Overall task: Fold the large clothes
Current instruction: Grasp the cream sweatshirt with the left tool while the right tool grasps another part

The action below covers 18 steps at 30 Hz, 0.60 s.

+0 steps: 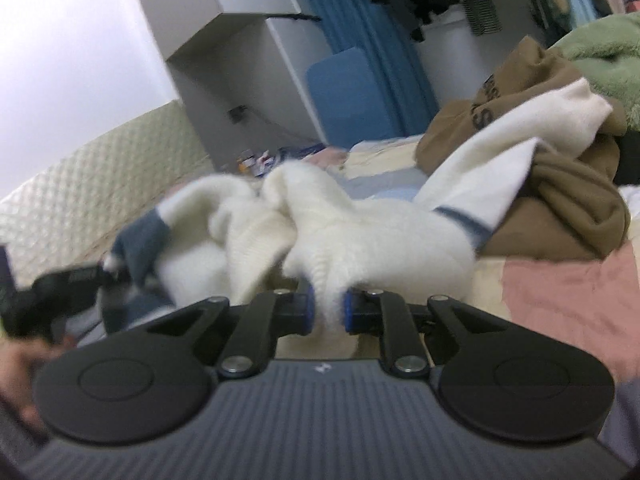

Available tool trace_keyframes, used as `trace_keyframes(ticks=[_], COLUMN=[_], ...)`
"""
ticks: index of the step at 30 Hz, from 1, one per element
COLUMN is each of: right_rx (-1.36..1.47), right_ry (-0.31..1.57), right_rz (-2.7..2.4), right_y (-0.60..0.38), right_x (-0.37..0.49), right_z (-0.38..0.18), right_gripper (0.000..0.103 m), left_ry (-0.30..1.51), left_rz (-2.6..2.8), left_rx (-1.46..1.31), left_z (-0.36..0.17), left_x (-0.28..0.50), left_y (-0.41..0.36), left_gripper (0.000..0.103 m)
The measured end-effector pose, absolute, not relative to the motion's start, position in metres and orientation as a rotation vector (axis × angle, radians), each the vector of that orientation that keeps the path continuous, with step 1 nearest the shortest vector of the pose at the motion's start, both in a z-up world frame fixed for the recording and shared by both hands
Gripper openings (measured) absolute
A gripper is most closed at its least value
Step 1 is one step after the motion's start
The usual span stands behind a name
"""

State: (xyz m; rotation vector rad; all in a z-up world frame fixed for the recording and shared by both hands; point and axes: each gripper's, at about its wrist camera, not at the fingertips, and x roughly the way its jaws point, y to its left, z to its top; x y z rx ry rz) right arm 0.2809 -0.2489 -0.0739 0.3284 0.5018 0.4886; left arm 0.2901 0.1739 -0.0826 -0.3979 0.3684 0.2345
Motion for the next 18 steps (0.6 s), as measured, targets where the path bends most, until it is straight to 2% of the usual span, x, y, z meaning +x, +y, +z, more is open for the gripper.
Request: trace_keyframes(ticks=[4, 11, 18], right_rx=[0.324, 0.258, 0.287], right_ry=[0.603, 0.825, 0.868], right_rz=[0.503, 0.421, 0.392], right_y=[-0.24, -0.219, -0.218], right_x=[0.26, 0.29, 0.301], right_z=[-0.1, -0.163, -0.179], right_gripper=[0.017, 0.017, 0.02], left_ry=[0.392, 0.601, 0.601], left_rz=[0.344, 0.434, 0.444], left_rx=[-0.452, -0.431, -0.372], left_z=[-0.091, -0.151, -0.144], left_x=[0.285, 0.317, 0.319], left_y=[0.198, 0.197, 0.184], left_gripper=[0.015, 0.015, 0.017])
